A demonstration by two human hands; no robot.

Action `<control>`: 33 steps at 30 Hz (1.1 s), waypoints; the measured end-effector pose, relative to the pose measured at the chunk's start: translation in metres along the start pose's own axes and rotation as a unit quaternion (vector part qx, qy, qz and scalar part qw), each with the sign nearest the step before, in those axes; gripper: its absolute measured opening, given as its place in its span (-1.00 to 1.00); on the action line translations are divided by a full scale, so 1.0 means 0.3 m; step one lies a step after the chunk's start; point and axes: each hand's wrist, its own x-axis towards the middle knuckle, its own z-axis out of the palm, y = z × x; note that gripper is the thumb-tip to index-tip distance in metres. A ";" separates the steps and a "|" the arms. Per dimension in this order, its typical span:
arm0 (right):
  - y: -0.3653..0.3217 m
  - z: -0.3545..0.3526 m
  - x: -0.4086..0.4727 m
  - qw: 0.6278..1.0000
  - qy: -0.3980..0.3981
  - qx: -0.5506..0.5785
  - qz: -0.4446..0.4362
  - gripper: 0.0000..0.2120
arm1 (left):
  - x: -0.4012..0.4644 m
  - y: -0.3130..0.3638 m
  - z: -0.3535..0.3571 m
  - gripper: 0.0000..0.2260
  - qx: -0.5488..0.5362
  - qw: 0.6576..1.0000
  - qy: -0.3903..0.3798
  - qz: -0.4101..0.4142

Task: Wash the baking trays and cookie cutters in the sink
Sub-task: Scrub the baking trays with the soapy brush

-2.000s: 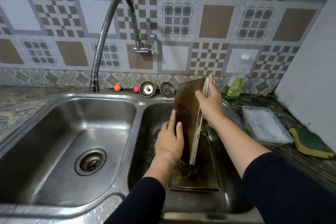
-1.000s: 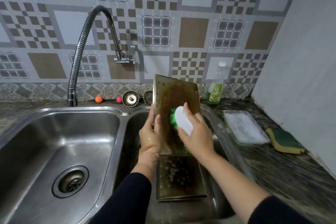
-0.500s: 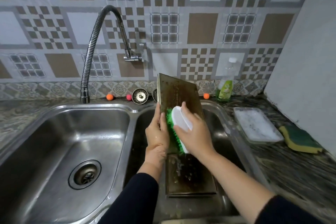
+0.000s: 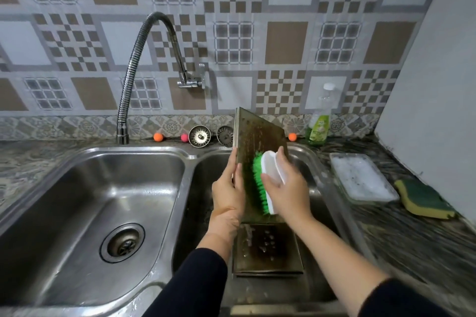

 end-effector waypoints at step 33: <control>-0.321 -0.017 0.182 0.954 -0.031 0.274 0.120 -0.45 | -0.017 0.067 -0.324 -0.20 0.261 0.948 -0.108 -0.148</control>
